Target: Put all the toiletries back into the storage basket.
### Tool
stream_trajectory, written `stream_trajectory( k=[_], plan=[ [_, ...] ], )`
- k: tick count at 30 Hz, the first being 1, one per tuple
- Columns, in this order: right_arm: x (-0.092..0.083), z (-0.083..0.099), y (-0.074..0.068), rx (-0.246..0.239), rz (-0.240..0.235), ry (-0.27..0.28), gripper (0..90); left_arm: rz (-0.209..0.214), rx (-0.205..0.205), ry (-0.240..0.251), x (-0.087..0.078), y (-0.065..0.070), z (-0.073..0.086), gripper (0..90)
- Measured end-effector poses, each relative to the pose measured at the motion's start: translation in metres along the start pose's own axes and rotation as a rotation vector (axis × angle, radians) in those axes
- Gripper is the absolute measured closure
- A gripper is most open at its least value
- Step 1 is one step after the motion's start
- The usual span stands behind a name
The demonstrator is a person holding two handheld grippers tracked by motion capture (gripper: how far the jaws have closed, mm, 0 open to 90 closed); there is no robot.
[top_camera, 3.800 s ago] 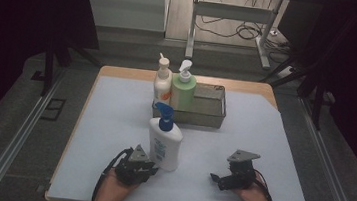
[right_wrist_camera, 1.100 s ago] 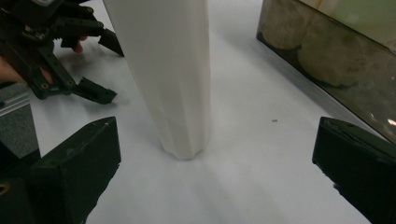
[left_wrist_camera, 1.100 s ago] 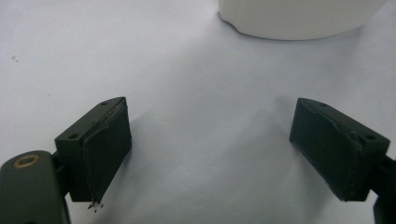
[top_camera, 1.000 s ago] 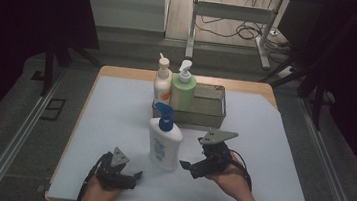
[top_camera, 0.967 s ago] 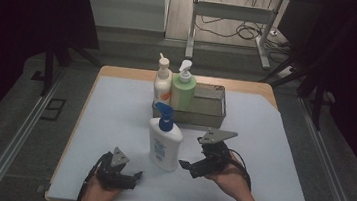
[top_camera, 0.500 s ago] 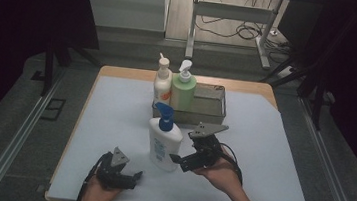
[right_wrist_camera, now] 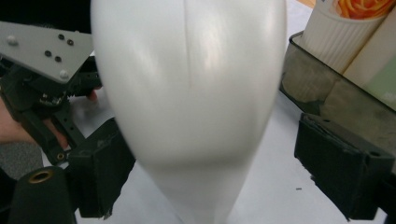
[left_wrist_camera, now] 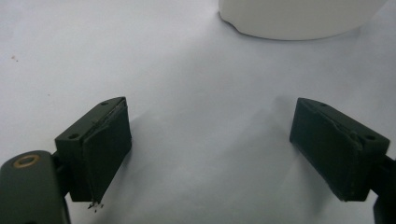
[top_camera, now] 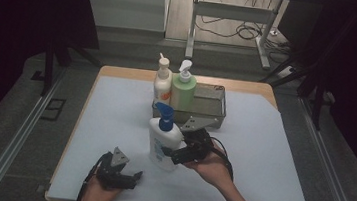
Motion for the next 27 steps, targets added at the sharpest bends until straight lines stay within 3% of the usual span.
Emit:
stream_trajectory(
  k=[11,19,27],
  plan=[
    [0.010,-0.010,-0.001,-0.007,0.004,0.012,24.0,0.000,0.000,0.000,0.000,0.000,0.000,12.4],
    [0.016,-0.014,-0.005,-0.029,-0.017,0.014,36.7,0.000,0.000,0.000,0.000,0.000,0.000,12.4],
    [0.015,-0.015,-0.007,-0.050,0.004,-0.020,38.8,0.000,0.000,0.000,0.000,0.000,0.000,12.4]
  ],
)
Point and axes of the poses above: each handheld gripper's, and its own axes: x roughly forward along the jaws, z roughly out of its underside, y roughly to its right, the point moved 8 cm from there along x, roughly forward along the jaws, and after that the axes turned 13 degrees about -z, right-handed, at the moved point
